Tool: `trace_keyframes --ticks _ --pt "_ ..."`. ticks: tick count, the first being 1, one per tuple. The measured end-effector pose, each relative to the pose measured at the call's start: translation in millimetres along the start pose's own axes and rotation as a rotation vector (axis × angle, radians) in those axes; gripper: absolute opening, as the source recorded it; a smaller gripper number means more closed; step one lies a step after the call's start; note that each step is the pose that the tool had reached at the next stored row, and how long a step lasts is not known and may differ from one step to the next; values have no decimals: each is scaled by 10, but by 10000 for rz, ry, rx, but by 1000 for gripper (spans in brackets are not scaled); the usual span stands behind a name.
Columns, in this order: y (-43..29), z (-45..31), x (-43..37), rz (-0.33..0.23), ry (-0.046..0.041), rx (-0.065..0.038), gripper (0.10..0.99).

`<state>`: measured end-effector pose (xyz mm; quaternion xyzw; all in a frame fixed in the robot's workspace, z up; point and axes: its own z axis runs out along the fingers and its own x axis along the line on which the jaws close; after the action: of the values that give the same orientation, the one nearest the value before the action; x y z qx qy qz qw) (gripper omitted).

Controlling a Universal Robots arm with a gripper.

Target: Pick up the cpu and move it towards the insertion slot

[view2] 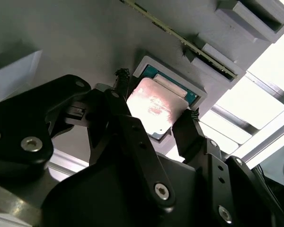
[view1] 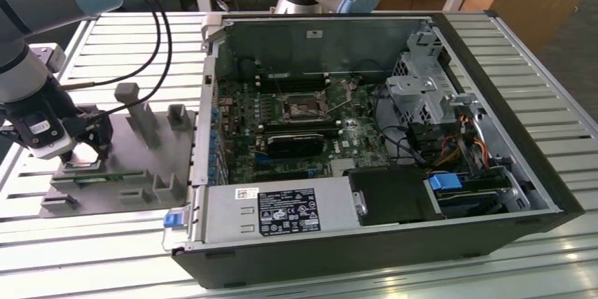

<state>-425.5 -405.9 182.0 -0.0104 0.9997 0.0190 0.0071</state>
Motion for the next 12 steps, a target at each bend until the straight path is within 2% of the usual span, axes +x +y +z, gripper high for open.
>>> trace_keyframes --ticks 2,4,10,12 --pt "0 1 0 0 1 1 631" --pt "0 2 0 0 1 1 541" --pt "0 3 0 0 -1 0 541" --pt "1 -18 -1 0 -5 -2 541"
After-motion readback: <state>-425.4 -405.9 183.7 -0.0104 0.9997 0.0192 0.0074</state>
